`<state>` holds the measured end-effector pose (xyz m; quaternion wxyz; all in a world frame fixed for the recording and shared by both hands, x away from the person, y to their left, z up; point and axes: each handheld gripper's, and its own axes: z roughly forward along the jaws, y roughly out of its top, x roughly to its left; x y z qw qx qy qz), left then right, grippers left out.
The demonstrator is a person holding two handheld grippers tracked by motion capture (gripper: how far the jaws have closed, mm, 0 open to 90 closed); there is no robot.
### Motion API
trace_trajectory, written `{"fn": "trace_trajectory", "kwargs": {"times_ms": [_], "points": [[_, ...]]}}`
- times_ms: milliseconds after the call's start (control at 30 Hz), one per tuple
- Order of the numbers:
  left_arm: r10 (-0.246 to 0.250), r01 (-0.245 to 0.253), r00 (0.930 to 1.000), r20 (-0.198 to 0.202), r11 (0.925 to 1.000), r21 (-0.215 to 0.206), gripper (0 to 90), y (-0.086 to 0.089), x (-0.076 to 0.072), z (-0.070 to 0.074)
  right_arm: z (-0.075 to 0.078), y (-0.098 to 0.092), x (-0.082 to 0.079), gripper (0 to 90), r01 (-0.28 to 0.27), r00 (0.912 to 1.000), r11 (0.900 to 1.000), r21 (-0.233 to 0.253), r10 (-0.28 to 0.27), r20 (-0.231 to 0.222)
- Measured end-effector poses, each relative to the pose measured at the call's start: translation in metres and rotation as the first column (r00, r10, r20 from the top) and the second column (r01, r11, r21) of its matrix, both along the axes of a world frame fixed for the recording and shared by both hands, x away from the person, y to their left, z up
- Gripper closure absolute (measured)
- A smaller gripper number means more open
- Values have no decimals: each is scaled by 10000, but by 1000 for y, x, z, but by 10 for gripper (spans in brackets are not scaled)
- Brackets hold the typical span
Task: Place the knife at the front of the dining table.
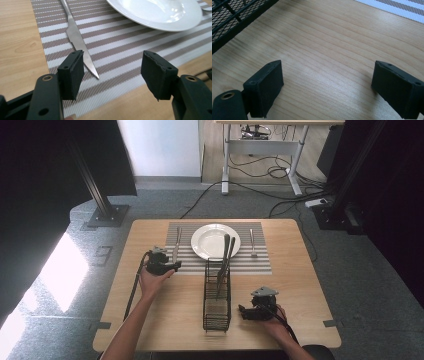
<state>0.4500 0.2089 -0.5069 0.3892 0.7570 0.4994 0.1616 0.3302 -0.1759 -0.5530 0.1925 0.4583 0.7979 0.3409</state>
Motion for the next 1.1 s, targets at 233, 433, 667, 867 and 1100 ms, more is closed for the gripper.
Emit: {"fn": "trace_trajectory", "kwargs": {"times_ms": [233,433,667,867,1100], "points": [[-216,221,9995,211,9995,-240,345,4,-24,9,0,-1,0,101,-44,10000,10000,3,44,12],[-311,323,9991,281,9985,-451,346,12,-55,14,-1,-1,1,94,-83,10000,10000,22,83,16],[-670,685,9971,372,9969,-390,346,17,-93,15,-1,-1,1,90,-115,9999,9999,15,115,30],[-940,948,9952,254,9950,-322,347,19,-115,13,-1,-1,2,86,-132,9999,9999,26,131,40],[-1028,1030,9946,134,9945,-171,347,19,-113,10,-1,-1,2,84,-110,9999,9999,41,110,56]]}}
